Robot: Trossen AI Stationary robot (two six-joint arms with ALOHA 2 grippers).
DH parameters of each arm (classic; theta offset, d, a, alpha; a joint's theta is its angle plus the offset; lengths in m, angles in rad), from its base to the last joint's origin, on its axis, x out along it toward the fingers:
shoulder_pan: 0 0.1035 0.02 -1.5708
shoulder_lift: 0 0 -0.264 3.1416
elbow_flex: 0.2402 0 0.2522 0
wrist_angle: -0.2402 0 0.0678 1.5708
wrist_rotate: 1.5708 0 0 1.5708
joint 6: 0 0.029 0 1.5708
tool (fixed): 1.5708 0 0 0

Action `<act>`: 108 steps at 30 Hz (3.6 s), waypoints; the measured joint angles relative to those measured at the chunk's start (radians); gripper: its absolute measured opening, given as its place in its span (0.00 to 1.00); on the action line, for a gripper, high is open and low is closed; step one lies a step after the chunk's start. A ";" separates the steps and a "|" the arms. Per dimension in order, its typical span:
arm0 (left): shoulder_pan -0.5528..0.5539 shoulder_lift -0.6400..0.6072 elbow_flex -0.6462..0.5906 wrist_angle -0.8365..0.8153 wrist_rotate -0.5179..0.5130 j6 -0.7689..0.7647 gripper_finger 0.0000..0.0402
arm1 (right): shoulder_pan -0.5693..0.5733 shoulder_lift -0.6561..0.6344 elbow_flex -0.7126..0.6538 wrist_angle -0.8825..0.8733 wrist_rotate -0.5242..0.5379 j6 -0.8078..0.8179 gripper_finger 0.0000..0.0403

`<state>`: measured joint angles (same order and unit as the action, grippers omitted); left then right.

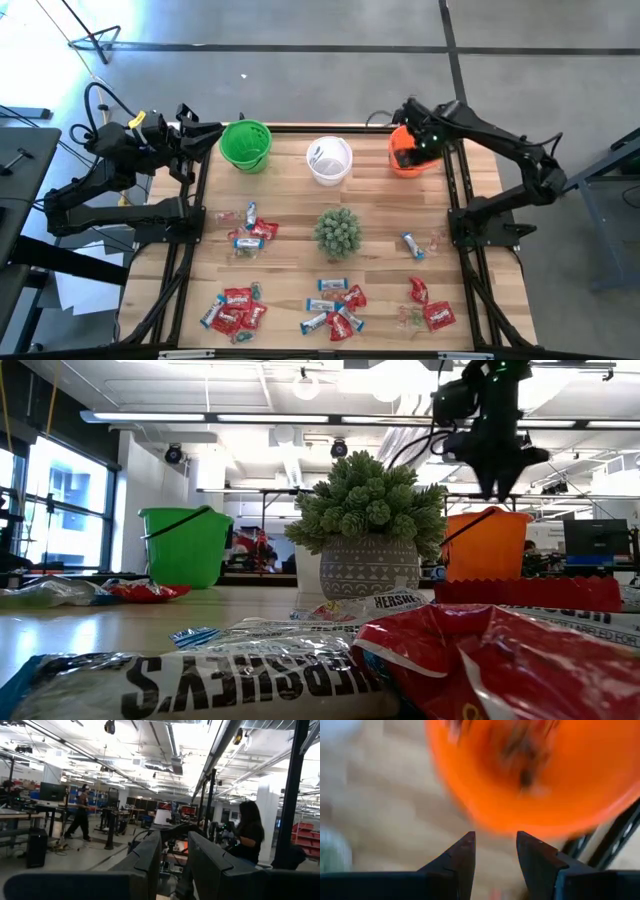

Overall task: Sort candy
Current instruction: Put the transparent candy into the orange bucket

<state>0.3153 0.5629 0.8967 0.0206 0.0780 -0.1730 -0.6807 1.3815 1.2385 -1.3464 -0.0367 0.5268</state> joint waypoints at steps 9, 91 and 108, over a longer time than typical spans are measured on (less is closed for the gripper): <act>0.000 0.000 0.000 -0.001 0.001 0.000 0.20 | 0.234 0.000 0.000 -0.159 0.006 0.215 0.35; 0.000 0.000 0.000 0.007 -0.057 0.054 0.20 | 1.022 -0.230 -0.720 0.475 0.086 1.628 0.05; 0.000 0.000 0.000 0.045 -0.061 0.167 0.20 | 0.822 -0.230 -0.132 -0.062 0.723 1.305 0.02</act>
<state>0.3157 0.5625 0.8964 0.0654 0.0170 -0.0063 0.1414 1.1511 1.1066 -1.4081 0.6862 1.8320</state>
